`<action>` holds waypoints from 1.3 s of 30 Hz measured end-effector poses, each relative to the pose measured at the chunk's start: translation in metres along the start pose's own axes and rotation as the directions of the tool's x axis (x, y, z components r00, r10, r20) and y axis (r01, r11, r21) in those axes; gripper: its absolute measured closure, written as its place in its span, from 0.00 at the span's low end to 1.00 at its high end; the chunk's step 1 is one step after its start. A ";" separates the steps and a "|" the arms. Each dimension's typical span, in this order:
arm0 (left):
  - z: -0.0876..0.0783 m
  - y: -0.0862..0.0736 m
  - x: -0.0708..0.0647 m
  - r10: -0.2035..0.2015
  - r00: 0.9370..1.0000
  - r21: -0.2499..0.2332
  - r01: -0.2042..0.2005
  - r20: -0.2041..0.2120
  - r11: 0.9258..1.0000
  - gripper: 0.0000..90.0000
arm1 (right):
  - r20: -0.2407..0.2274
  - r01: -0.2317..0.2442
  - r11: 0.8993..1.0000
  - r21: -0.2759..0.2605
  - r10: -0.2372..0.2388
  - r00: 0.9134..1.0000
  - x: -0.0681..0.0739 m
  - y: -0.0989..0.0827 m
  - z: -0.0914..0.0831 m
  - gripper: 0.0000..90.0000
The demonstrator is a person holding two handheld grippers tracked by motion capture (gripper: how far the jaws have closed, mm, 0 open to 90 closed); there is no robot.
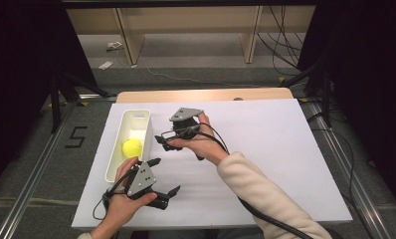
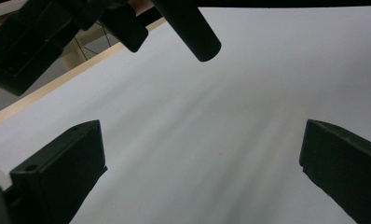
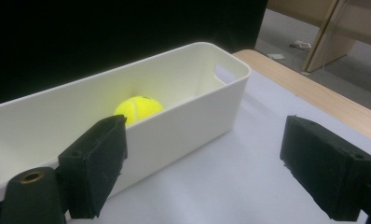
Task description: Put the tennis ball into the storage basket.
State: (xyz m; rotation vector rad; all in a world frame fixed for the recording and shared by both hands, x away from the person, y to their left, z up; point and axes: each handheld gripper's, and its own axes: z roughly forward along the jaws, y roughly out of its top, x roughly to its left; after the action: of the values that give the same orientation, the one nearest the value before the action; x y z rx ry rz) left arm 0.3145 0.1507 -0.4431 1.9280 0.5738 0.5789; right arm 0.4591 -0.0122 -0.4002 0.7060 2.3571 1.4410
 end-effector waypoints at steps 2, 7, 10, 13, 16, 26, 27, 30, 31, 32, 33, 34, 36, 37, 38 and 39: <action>0.000 0.000 0.000 0.000 1.000 0.000 0.000 0.000 1.000 0.00 | 0.003 -0.005 1.000 0.001 0.005 1.000 -0.001 -0.002 -0.004 0.17; 0.000 0.000 0.000 -0.001 1.000 0.000 0.001 0.000 1.000 0.00 | 0.020 -0.012 1.000 0.000 0.012 1.000 -0.008 -0.009 -0.016 0.17; 0.000 0.000 0.000 -0.001 1.000 0.001 0.001 0.000 1.000 0.00 | 0.025 -0.016 1.000 0.003 0.016 1.000 -0.010 -0.012 -0.021 0.17; 0.000 0.000 0.000 -0.002 1.000 0.001 0.002 0.001 1.000 0.00 | 0.033 -0.020 1.000 0.004 0.020 0.999 -0.013 -0.017 -0.027 0.17; 0.000 0.000 0.000 0.002 1.000 0.002 -0.002 0.000 1.000 0.00 | 0.043 -0.029 1.000 0.004 0.028 0.999 -0.017 -0.023 -0.036 0.17; 0.000 -0.001 0.001 -0.002 1.000 -0.001 0.002 0.003 1.000 0.00 | 0.069 -0.039 0.999 0.005 0.039 0.997 -0.026 -0.036 -0.054 0.17; 0.000 -0.001 0.000 -0.003 1.000 -0.001 0.003 0.003 1.000 0.00 | 0.071 -0.044 0.999 0.004 0.043 0.997 -0.027 -0.037 -0.056 0.17; 0.000 -0.001 0.001 -0.002 1.000 0.001 0.002 0.005 1.000 0.00 | 0.079 -0.050 0.999 0.000 0.050 0.996 -0.030 -0.042 -0.063 0.17; 0.000 -0.001 0.000 -0.006 1.000 0.001 0.006 0.005 1.000 0.00 | 0.082 -0.053 0.999 0.000 0.052 0.995 -0.031 -0.043 -0.065 0.17; 0.000 -0.001 0.001 -0.002 1.000 0.006 0.002 -0.002 1.000 0.00 | 0.085 -0.055 0.998 0.002 0.054 0.995 -0.032 -0.044 -0.067 0.17; 0.000 -0.001 0.001 -0.003 1.000 0.005 0.003 -0.002 1.000 0.00 | 0.090 -0.055 0.998 -0.001 0.055 0.994 -0.033 -0.045 -0.070 0.17; 0.000 -0.001 0.001 -0.005 1.000 0.004 0.005 -0.002 1.000 0.00 | 0.092 -0.057 0.998 -0.001 0.056 0.994 -0.034 -0.046 -0.072 0.17; 0.000 -0.001 0.001 0.000 1.000 0.004 0.000 -0.004 1.000 0.00 | 0.098 -0.060 0.998 -0.005 0.061 0.993 -0.037 -0.049 -0.077 0.17; 0.000 -0.001 0.001 0.000 1.000 0.004 0.000 -0.005 1.000 0.00 | 0.104 -0.063 0.998 -0.008 0.063 0.993 -0.038 -0.050 -0.080 0.17; 0.000 -0.001 0.001 0.000 1.000 0.004 0.000 -0.006 1.000 0.00 | 0.104 -0.064 0.998 -0.008 0.065 0.992 -0.038 -0.051 -0.081 0.17; 0.000 -0.001 0.001 0.000 1.000 0.003 0.000 -0.006 1.000 0.00 | 0.110 -0.068 0.998 -0.007 0.068 0.992 -0.039 -0.053 -0.085 0.17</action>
State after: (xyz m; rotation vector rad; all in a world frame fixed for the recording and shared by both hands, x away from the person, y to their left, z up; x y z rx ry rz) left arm 0.3152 0.1521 -0.4435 1.9299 0.5796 0.5844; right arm 0.4379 -0.1168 -0.4086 0.8498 2.2676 1.3947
